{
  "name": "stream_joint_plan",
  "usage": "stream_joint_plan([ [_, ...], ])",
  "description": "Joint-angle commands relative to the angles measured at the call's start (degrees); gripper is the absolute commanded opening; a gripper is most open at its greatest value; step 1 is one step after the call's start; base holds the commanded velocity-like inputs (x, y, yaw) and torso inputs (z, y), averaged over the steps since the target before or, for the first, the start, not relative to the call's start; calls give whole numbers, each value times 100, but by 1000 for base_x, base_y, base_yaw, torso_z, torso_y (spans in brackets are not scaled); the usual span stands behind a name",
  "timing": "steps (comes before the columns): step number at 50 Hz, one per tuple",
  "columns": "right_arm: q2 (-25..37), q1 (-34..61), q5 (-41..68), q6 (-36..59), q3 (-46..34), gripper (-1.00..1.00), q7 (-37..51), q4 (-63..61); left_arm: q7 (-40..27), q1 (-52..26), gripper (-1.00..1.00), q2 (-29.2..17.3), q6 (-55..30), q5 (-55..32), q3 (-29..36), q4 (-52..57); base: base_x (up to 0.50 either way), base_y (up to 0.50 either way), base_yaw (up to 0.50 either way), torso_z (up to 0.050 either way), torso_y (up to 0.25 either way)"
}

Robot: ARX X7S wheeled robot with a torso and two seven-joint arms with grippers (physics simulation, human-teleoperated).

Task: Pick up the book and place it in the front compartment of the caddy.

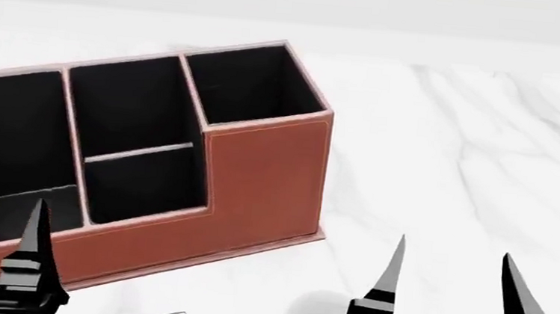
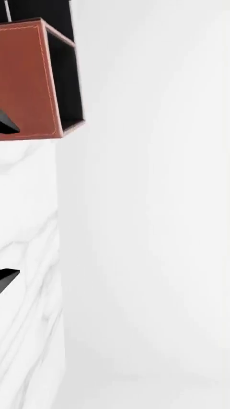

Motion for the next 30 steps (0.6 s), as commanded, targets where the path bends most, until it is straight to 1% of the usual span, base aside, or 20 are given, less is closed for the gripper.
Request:
stream_joint_plan([
  [1,62,6,100,36,35,100,42,-148,-68,-3,100,-82,-33,-95,18,72,500,0,0,0,0],
  [30,182,14,205,-73,-20,100,269,-135,-222,19,100,-257,43,-275,169,87,500,0,0,0,1],
])
